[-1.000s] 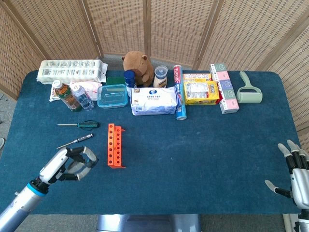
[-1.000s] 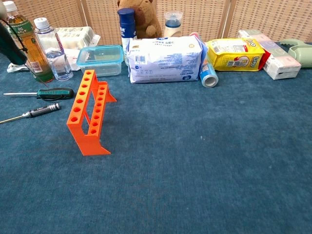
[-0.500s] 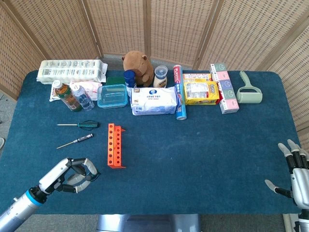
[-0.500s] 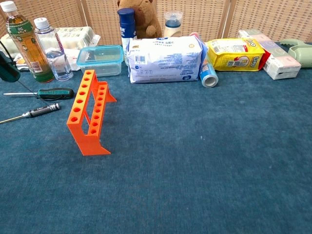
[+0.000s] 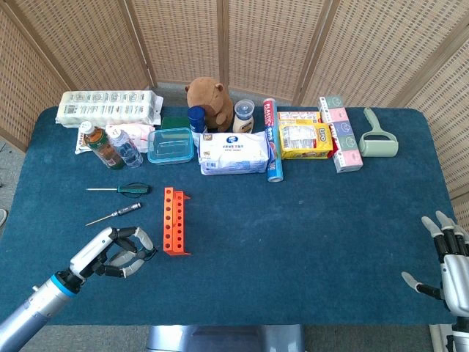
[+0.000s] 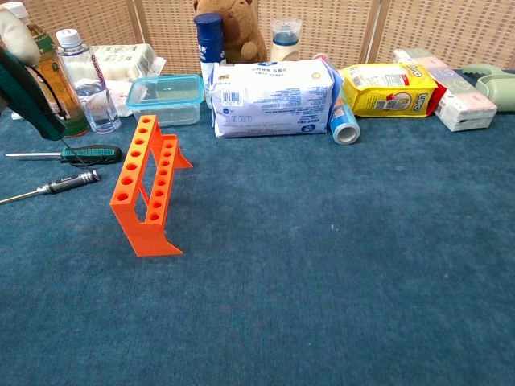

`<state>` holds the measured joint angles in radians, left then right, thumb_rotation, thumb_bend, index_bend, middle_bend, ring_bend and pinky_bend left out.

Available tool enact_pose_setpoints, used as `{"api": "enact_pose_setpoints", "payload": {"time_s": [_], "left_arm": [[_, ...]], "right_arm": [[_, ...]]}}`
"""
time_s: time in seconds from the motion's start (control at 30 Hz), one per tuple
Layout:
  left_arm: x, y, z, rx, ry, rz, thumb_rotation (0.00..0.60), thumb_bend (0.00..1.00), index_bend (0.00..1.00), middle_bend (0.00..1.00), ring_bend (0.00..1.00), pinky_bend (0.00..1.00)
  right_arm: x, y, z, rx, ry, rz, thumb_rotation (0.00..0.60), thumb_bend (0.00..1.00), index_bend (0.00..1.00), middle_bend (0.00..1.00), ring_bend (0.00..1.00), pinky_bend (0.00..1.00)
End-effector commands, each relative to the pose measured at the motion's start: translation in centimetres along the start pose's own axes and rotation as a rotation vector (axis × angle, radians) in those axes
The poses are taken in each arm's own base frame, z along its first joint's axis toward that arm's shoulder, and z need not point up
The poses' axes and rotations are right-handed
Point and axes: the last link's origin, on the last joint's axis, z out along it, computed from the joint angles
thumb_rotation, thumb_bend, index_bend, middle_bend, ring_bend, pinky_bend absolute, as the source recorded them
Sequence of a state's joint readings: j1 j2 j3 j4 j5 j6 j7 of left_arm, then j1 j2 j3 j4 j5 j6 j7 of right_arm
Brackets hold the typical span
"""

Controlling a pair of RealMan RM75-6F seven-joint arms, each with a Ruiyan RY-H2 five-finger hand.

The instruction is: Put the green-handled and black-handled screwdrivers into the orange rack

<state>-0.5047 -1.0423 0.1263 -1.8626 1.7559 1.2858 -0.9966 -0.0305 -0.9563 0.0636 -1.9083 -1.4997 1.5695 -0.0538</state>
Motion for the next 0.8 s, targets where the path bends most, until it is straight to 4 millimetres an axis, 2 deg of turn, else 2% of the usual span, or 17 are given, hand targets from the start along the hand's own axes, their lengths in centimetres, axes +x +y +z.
{"api": "enact_pose_setpoints", "payload": {"time_s": [0.03,0.8], "left_arm": [[0.03,-0.16,0.28,0.003,0.000,-0.002,0.600,0.43,0.50,0.96,0.89,0.90],[-0.23,-1.03,0.88,0.033,-0.013,-0.027,0.600,0.43,0.50,0.96,0.89,0.90]], "right_arm": [[0.02,0.00,0.00,0.000,0.000,0.000,0.600,0.00,0.10,0.00,0.00,0.00],[0.27,0.12,-0.08,-0.008,0.006,0.007,0.600,0.00,0.10,0.00,0.00,0.00]]}}
